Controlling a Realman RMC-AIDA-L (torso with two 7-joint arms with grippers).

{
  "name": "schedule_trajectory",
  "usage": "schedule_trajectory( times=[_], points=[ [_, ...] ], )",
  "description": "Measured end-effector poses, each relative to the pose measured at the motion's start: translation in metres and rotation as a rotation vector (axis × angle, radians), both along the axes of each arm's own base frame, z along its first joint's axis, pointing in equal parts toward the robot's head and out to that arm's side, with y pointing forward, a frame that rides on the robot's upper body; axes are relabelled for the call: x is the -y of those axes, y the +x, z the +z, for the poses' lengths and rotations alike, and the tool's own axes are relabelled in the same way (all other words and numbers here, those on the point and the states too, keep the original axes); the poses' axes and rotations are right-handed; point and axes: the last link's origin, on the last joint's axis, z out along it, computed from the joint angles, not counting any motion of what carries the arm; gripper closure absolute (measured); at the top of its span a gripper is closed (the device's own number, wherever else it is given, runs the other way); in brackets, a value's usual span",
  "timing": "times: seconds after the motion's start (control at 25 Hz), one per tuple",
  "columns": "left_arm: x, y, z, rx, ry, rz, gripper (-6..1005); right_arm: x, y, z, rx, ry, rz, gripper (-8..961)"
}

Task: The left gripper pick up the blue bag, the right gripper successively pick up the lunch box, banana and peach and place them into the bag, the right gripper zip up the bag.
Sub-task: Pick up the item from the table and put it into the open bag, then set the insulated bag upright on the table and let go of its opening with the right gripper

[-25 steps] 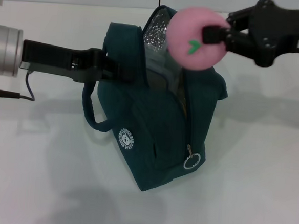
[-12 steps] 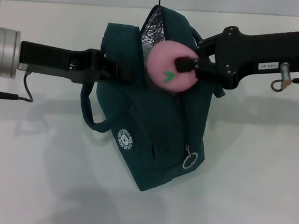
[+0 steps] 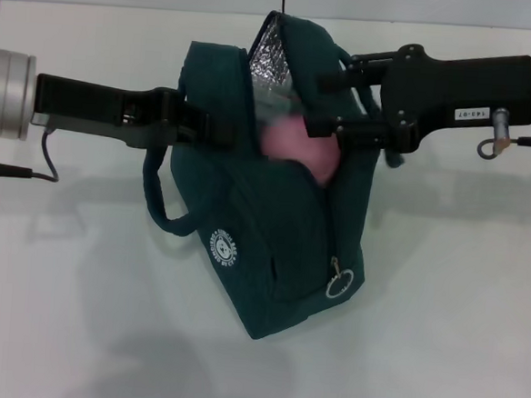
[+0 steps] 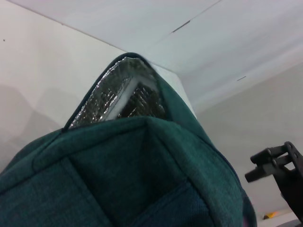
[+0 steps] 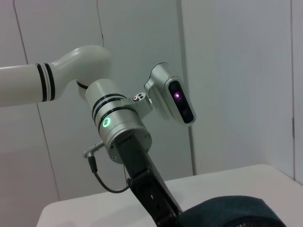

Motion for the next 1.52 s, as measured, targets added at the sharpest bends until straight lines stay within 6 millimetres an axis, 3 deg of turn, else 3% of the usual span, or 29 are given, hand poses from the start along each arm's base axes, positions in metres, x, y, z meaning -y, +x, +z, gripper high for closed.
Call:
schedule_trajectory(
  times=[0.4,0.64,0.84,1.0,1.52],
  points=[
    [0.002,-0.004,0.0,-0.003,0.002,0.007,967,0.002,0.001,0.01,-0.004,0.031,0.015,162],
    [0.004,-0.008,0.0,-0.006,0.003,0.01,968,0.015,0.024,0.034,0.044,0.101,0.013,164],
    [0.006,-0.009,0.0,-0.004,0.003,0.016,968,0.02,0.044,0.041,0.083,0.102,-0.022,166],
    [0.006,-0.009,-0.003,0.002,-0.006,0.02,968,0.02,0.053,0.036,0.12,0.095,-0.044,168],
    [0.005,-0.008,-0.004,0.006,-0.01,0.015,968,0.011,0.05,0.015,0.149,0.116,-0.05,175]
  ],
)
